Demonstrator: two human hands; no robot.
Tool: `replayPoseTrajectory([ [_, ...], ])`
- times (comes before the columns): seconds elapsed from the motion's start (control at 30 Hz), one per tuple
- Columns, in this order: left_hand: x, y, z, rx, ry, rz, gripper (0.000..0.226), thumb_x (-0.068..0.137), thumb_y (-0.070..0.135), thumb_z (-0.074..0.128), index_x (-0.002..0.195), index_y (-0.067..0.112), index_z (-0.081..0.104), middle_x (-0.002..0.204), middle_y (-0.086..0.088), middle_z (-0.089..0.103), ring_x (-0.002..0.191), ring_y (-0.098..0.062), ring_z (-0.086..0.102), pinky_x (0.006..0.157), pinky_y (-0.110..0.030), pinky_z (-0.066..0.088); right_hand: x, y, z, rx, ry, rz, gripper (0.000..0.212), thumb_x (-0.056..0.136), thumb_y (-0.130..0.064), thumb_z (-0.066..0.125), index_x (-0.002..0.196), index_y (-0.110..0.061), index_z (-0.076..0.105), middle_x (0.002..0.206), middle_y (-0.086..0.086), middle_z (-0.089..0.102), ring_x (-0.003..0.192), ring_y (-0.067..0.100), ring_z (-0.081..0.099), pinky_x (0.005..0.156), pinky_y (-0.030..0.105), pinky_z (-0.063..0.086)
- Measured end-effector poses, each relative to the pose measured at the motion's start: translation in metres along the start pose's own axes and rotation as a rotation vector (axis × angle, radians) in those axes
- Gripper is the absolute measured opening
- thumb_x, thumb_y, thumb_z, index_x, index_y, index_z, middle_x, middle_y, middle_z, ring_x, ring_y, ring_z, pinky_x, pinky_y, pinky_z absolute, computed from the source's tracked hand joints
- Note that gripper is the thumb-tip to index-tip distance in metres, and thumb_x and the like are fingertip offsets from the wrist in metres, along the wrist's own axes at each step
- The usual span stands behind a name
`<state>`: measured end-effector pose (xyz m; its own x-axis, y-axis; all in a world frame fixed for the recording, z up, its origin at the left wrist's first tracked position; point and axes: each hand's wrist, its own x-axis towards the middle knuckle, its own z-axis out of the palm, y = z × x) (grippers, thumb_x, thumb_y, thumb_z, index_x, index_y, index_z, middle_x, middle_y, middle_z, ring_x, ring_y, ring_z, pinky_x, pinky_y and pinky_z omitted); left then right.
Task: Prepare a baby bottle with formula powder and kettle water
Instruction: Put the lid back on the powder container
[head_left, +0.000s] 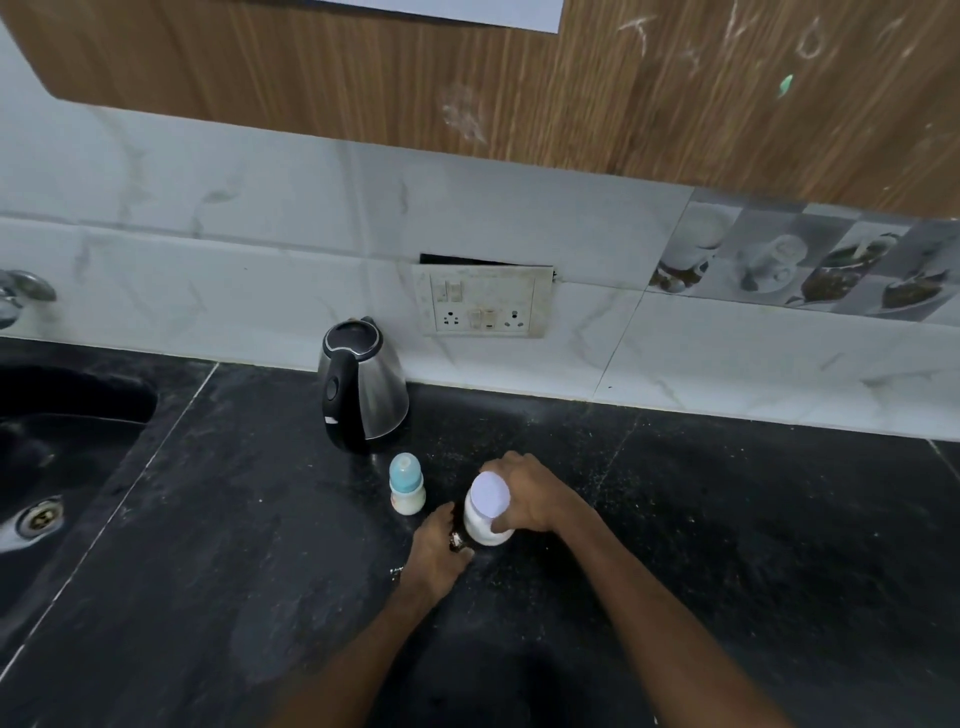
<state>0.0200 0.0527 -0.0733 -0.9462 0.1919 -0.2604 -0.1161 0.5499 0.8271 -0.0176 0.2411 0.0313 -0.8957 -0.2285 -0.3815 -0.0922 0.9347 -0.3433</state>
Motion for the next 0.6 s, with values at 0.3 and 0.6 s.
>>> replayPoseTrajectory([
  [0.3, -0.011, 0.014, -0.004, -0.07, 0.072, -0.045, 0.042, 0.085, -0.003, 0.075, 0.121, 0.014, 0.064, 0.104, 0.005, 0.066, 0.094, -0.007, 0.065, 0.095, -0.027, 0.056, 0.038, -0.006, -0.055, 0.141, 0.193, 0.04, 0.086, 0.069, -0.034, 0.091, 0.145, -0.02, 0.055, 0.134, 0.01, 0.056, 0.125, 0.032, 0.052, 0.1, 0.04, 0.047],
  [0.6, -0.02, 0.017, -0.012, -0.113, 0.071, -0.022, 0.026, 0.09, -0.003, 0.069, 0.108, 0.016, 0.069, 0.098, 0.001, 0.074, 0.093, -0.009, 0.072, 0.084, -0.017, 0.058, 0.109, -0.016, -0.08, 0.148, 0.214, 0.112, 0.089, 0.071, -0.044, 0.091, 0.148, -0.017, 0.053, 0.134, 0.012, 0.055, 0.125, 0.032, 0.052, 0.1, 0.038, 0.046],
])
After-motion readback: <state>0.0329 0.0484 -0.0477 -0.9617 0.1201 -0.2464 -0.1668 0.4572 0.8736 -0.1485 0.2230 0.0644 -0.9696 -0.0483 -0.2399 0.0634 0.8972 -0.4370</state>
